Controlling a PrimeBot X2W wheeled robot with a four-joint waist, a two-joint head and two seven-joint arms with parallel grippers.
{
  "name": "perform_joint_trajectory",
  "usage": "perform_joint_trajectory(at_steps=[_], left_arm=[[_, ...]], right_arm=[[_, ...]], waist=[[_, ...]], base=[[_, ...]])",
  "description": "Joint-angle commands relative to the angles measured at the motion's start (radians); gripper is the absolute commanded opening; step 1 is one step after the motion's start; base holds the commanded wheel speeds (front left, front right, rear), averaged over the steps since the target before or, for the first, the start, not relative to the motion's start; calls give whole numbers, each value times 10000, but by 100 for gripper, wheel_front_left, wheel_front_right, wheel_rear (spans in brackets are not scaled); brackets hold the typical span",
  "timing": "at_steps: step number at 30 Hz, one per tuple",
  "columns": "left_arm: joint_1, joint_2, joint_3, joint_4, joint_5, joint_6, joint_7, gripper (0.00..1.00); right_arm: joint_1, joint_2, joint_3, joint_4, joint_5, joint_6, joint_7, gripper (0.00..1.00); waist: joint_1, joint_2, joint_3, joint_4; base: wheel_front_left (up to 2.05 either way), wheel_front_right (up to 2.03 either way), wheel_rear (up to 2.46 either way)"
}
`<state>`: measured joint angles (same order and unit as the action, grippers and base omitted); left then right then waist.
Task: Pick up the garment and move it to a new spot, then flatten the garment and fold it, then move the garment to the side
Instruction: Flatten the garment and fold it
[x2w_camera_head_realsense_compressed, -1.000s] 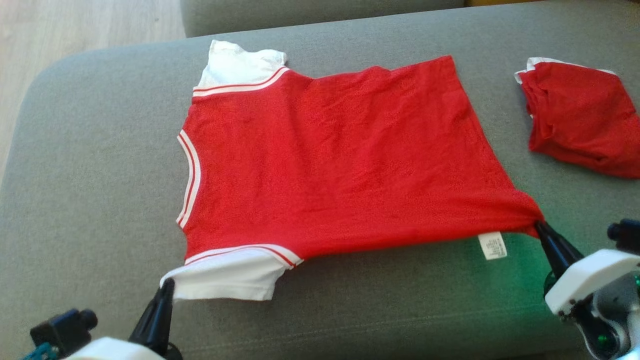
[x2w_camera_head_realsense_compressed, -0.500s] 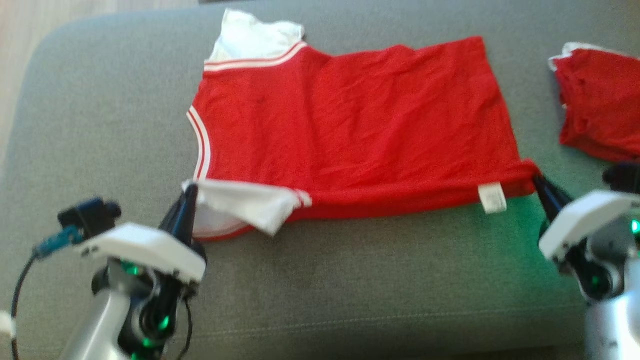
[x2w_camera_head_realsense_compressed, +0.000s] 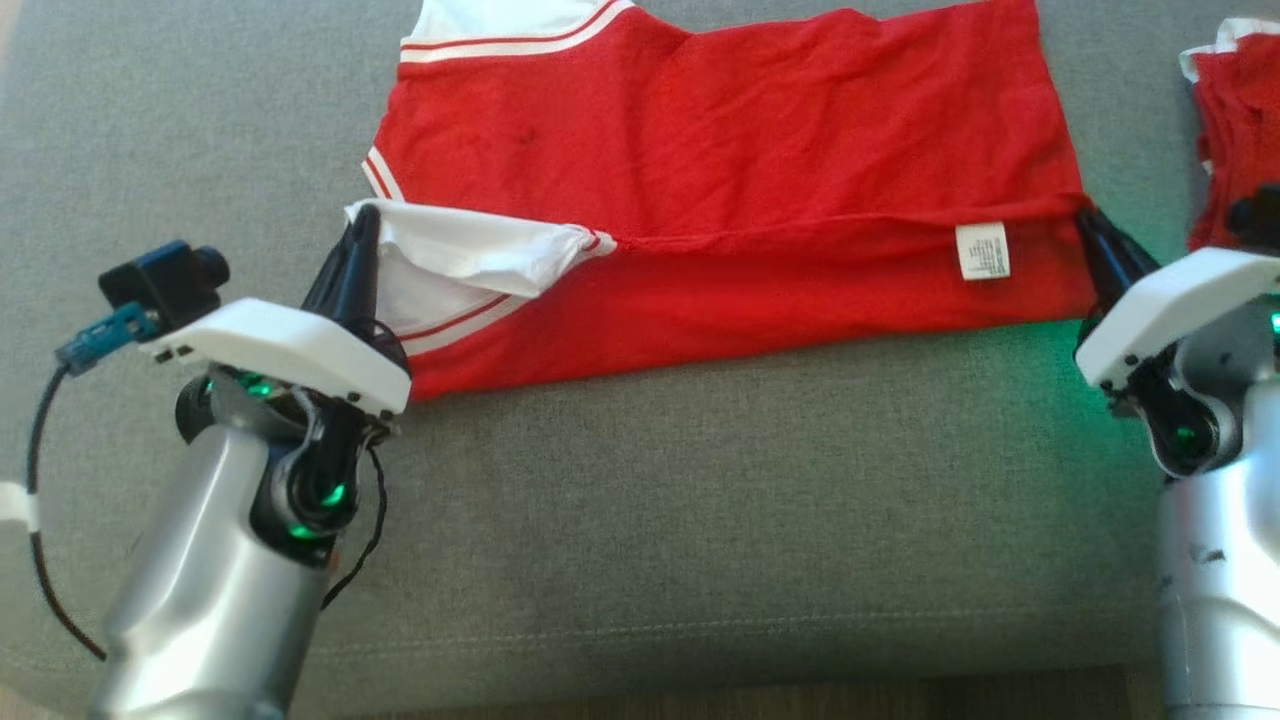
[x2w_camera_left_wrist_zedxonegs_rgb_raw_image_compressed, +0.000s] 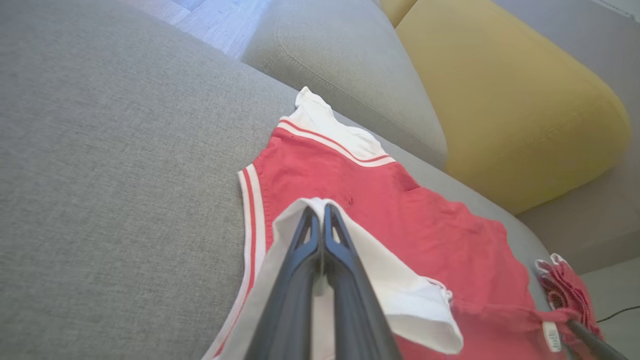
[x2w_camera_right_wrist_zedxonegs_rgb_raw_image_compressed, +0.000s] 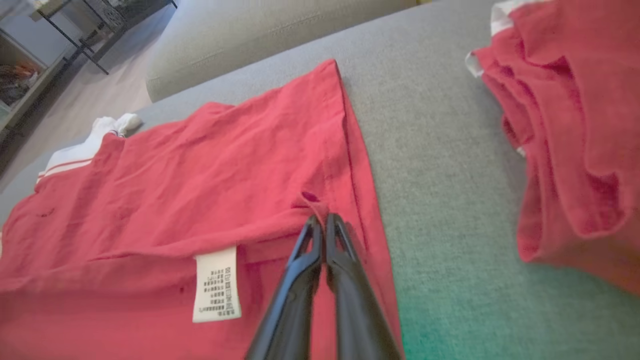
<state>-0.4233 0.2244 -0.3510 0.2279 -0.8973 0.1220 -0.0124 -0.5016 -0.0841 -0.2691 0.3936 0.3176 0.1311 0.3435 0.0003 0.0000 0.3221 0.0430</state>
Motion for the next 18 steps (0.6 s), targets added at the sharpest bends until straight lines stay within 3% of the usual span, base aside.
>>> perform_joint_trajectory(at_steps=[1,7,18], left_arm=[[-352,181,271,-96,188,-45,-157,100],[280,189,49,25,671,-39,-928,100],[2406,499,-401,-349,1427,961,-1301,100]], right_arm=[[-323,-62,239,-283,-95,-4,-286,100],[204,9,396,-341,178,-4,-1112,100],[1859,254,672,-1339,642,-4,-1557,100]], waist=[[-3,0,11,-8],[-3,0,-355,-86],[-3,0,-888,-356]], base=[[0,0,0],[0,0,0],[0,0,0]])
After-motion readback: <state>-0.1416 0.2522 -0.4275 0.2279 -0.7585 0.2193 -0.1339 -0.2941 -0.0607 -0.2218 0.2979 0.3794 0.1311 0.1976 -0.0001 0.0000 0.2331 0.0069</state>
